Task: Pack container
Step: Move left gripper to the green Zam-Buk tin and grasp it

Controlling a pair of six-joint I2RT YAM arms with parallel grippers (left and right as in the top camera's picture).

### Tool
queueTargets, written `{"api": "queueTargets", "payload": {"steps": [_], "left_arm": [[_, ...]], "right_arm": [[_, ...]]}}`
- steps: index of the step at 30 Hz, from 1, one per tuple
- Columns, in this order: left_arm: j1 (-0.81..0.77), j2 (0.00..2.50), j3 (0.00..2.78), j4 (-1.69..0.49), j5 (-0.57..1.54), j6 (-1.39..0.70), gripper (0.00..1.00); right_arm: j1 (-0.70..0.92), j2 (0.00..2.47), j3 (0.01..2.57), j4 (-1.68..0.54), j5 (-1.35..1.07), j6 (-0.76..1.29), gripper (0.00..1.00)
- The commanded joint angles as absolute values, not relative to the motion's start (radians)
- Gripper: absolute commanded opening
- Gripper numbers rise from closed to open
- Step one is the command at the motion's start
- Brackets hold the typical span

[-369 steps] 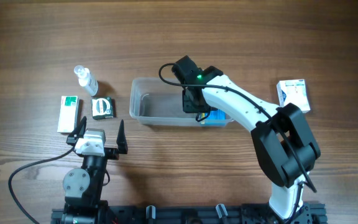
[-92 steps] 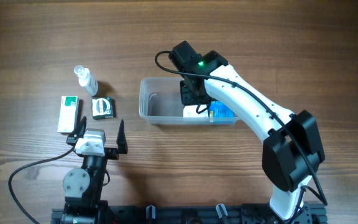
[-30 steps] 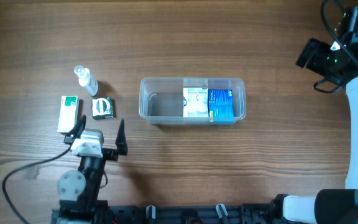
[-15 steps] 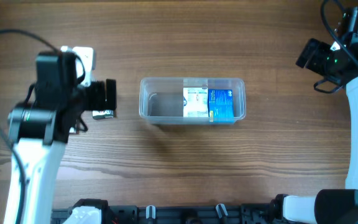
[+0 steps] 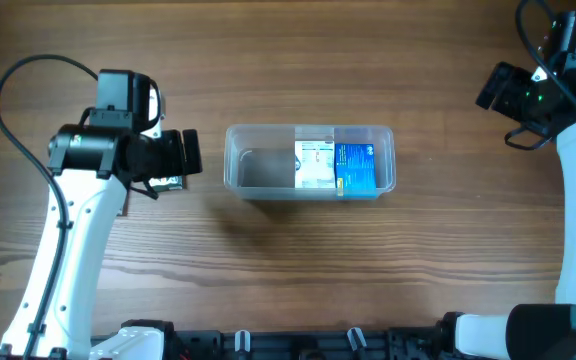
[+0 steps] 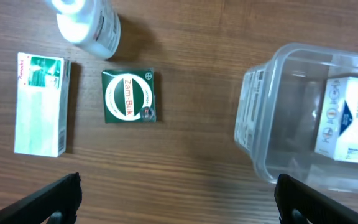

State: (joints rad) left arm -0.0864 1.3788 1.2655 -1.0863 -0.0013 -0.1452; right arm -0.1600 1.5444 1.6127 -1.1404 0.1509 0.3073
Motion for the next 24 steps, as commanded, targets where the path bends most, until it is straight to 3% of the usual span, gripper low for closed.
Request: {"api": "queueTargets", "payload": {"steps": [1, 5, 15, 24], "left_arm": [[-0.08, 1.389, 1.192, -1.022, 0.011, -0.165, 1.0], [-0.049, 1.389, 1.153, -1.012, 0.01, -0.165, 1.0], [0.305, 1.389, 1.144, -1.024, 0.024, -0.166, 1.0], [0.23, 1.389, 1.114, -0.981, 0.096, -0.165, 1.0]], "right_arm": [[-0.161, 1.539, 1.623, -1.138, 0.157, 0.289, 1.0], [-0.161, 1.539, 1.623, -1.138, 0.157, 0.289, 1.0], [-0.161, 1.539, 1.623, -1.138, 0.157, 0.289, 1.0], [-0.161, 1.539, 1.623, -1.138, 0.157, 0.288, 1.0]]}}
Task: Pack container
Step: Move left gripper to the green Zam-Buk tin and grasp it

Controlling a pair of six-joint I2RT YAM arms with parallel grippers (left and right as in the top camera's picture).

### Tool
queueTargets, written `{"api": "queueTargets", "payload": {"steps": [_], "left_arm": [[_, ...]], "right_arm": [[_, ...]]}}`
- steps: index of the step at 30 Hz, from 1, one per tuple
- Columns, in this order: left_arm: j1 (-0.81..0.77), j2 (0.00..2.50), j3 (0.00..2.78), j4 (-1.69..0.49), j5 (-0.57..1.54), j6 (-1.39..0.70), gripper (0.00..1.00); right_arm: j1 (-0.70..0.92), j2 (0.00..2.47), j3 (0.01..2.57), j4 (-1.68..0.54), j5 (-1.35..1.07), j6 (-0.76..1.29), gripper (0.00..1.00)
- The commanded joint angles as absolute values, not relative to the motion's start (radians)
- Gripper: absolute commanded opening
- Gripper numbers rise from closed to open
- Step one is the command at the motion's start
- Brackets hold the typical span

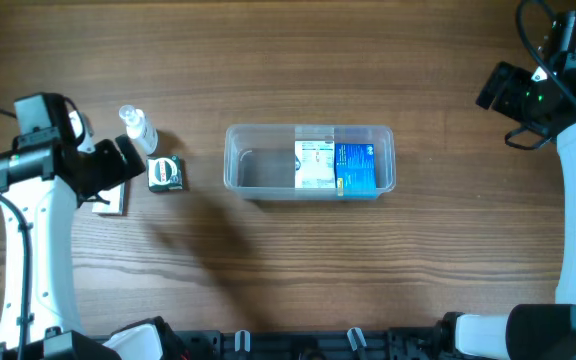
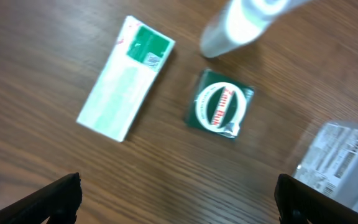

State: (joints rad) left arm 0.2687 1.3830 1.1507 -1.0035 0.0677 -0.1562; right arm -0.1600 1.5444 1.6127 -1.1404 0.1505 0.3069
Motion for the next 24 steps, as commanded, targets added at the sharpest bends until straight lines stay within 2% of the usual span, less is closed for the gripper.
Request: {"api": "queueTargets", "payload": {"steps": [1, 5, 8, 14, 24], "left_arm": [[0.207, 1.389, 1.077, -0.943, 0.08, -0.165, 1.0], [0.162, 1.39, 0.886, -0.708, 0.055, -0.164, 1.0], [0.159, 1.39, 0.832, -0.609, 0.06, -0.113, 1.0], [0.122, 1.407, 0.828, -0.536, 0.059, -0.082, 1.0], [0.094, 1.612, 0.828, -0.395, 0.055, 0.012, 1.0]], "right_arm": [[-0.161, 1.539, 1.623, -1.138, 0.157, 0.289, 1.0], [-0.161, 1.539, 1.623, -1.138, 0.157, 0.288, 1.0], [-0.161, 1.539, 1.623, -1.138, 0.157, 0.289, 1.0], [-0.161, 1.539, 1.623, -1.138, 0.157, 0.289, 1.0], [-0.161, 1.539, 1.623, -1.138, 0.157, 0.289, 1.0]]}}
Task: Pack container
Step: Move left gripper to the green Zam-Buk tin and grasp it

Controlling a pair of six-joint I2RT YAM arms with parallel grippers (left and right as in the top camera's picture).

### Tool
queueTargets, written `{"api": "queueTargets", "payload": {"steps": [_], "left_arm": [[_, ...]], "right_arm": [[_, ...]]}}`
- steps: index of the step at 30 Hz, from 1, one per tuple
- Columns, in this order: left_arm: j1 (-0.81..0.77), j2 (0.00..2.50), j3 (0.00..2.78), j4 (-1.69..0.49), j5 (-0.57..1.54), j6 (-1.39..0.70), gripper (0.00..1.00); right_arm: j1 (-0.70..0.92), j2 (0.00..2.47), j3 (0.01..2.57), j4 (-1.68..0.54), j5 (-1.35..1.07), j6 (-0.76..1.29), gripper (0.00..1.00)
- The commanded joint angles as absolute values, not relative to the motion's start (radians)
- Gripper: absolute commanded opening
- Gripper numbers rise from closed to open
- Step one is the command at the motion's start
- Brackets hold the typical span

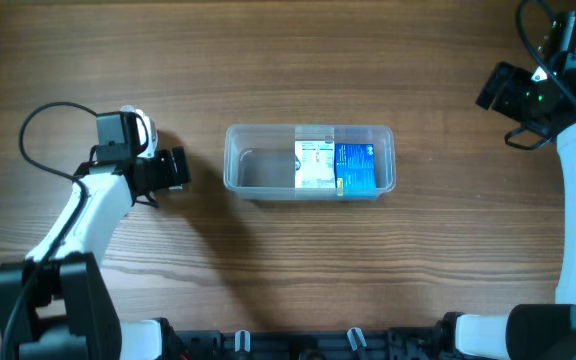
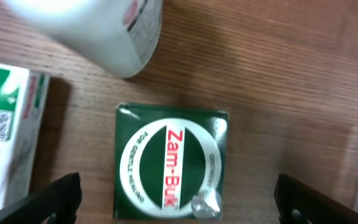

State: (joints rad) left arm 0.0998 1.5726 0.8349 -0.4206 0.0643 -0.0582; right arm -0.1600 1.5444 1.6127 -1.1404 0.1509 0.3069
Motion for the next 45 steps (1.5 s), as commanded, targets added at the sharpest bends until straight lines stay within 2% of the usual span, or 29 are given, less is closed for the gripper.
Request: {"api": "queueTargets", "payload": {"steps": [1, 12, 19, 26, 32, 36, 39, 43, 45], "left_arm": [[0.094, 1.62, 0.828, -0.387, 0.055, 0.023, 1.0], [0.093, 1.699, 0.828, -0.333, 0.071, 0.075, 1.0], [0.093, 1.699, 0.828, -0.324, 0.071, 0.075, 0.89], [0.093, 1.699, 0.828, -0.314, 0.071, 0.102, 0.88], [0.093, 1.706, 0.828, -0.314, 0.071, 0.101, 0.81], [0.093, 1.742, 0.828, -0.314, 0.071, 0.101, 0.82], [0.093, 1.747, 0.829, -0.314, 0.071, 0.101, 0.78], [0.093, 1.747, 0.833, -0.319, 0.071, 0.097, 0.64], [0.093, 1.744, 0.848, -0.34, 0.071, 0.097, 0.62]], "right_arm": [[-0.161, 1.539, 1.623, -1.138, 0.157, 0.289, 1.0], [-0.161, 1.539, 1.623, -1.138, 0.157, 0.288, 1.0], [-0.161, 1.539, 1.623, -1.138, 0.157, 0.288, 1.0], [-0.161, 1.539, 1.623, -1.138, 0.157, 0.288, 1.0], [-0.161, 1.539, 1.623, -1.138, 0.157, 0.288, 1.0], [-0.161, 1.539, 1.623, -1.138, 0.157, 0.289, 1.0], [-0.161, 1.539, 1.623, -1.138, 0.157, 0.289, 1.0], [-0.161, 1.539, 1.623, -1.138, 0.157, 0.289, 1.0], [-0.161, 1.539, 1.623, -1.138, 0.157, 0.288, 1.0]]}}
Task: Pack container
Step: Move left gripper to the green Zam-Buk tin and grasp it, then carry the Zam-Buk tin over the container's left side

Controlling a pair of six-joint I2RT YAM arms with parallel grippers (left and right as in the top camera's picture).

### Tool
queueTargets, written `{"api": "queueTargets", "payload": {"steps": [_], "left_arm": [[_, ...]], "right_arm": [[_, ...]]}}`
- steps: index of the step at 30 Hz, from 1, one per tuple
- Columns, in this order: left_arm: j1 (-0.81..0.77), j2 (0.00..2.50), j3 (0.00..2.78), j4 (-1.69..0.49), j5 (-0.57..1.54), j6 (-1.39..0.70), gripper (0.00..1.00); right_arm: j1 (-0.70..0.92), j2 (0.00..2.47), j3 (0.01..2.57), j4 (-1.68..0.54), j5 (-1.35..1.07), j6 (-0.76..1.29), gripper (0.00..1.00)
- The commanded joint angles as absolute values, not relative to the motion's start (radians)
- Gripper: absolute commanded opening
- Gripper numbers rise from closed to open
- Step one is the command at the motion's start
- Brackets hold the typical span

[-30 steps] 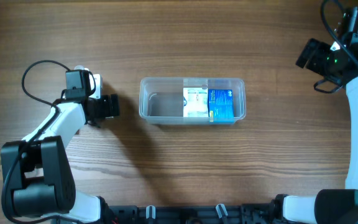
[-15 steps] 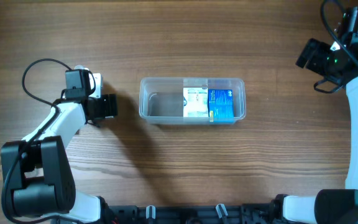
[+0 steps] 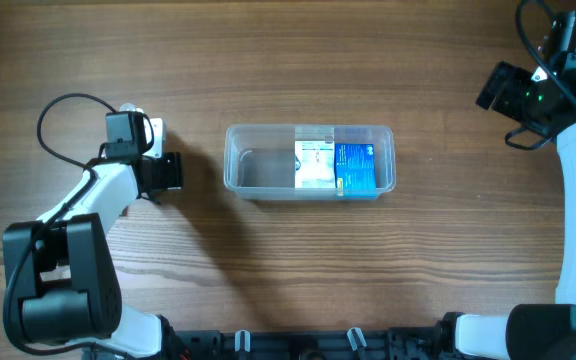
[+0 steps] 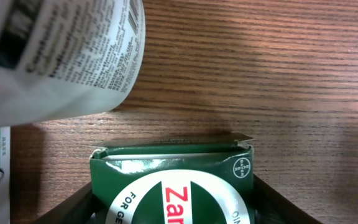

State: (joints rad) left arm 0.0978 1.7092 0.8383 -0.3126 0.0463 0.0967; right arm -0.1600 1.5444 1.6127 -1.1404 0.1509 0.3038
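A green Zam-Buk box point(image 4: 173, 180) lies flat on the wooden table and fills the bottom of the left wrist view. My left gripper point(image 3: 167, 172) is down over it, and its dark fingers point(image 4: 73, 205) press against both sides of the box, so it is shut on it. The overhead view hides the box under the gripper. The clear plastic container point(image 3: 230, 160) stands mid-table and holds a white box point(image 3: 315, 165) and a blue box point(image 3: 355, 166) in its right half. My right gripper point(image 3: 498, 88) hangs at the far right, and its jaws cannot be made out.
A white bottle point(image 4: 48, 56) stands just behind the green box, close to the left fingers. A white and green carton lies to the box's left. The container's left half point(image 3: 260, 172) holds nothing.
My left gripper has come down lower over the Zam-Buk box. Its fingers, then wide apart on either side, now touch the box's sides. The right arm has not moved.
At first my left gripper hovered open between the loose items and the container. It then stood further left, above the carton, bottle and green box. Later it was low over the green box, and now its fingers are against that box.
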Motion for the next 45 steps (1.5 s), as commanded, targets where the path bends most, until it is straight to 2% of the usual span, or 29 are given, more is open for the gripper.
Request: {"api": "queueTargets", "payload": {"steps": [1, 8, 15, 21, 23, 28, 35, 45], "left_arm": [[0.093, 1.742, 0.857, -0.353, 0.071, 0.097, 0.61], [0.059, 1.669, 0.944, -0.484, 0.108, 0.07, 0.6], [-0.069, 1.518, 1.049, -0.618, 0.1, -0.004, 0.62], [-0.151, 1.409, 1.177, -0.74, 0.078, -0.159, 0.56], [-0.184, 1.393, 1.188, -0.751, 0.077, -0.178, 0.57], [-0.295, 1.388, 1.19, -0.753, 0.07, -0.276, 0.61], [-0.462, 1.401, 1.19, -0.695, 0.07, -0.353, 0.6], [-0.534, 1.566, 1.19, -0.541, 0.07, -0.398, 0.58]], "right_arm": [[-0.161, 1.539, 1.623, -1.138, 0.157, 0.289, 1.0], [-0.161, 1.539, 1.623, -1.138, 0.157, 0.288, 1.0], [-0.161, 1.539, 1.623, -1.138, 0.157, 0.288, 1.0], [-0.161, 1.539, 1.623, -1.138, 0.157, 0.289, 1.0], [-0.161, 1.539, 1.623, -1.138, 0.157, 0.289, 1.0], [-0.161, 1.539, 1.623, -1.138, 0.157, 0.289, 1.0], [-0.161, 1.539, 1.623, -1.138, 0.157, 0.288, 1.0], [-0.161, 1.539, 1.623, -1.138, 0.157, 0.288, 1.0]]}}
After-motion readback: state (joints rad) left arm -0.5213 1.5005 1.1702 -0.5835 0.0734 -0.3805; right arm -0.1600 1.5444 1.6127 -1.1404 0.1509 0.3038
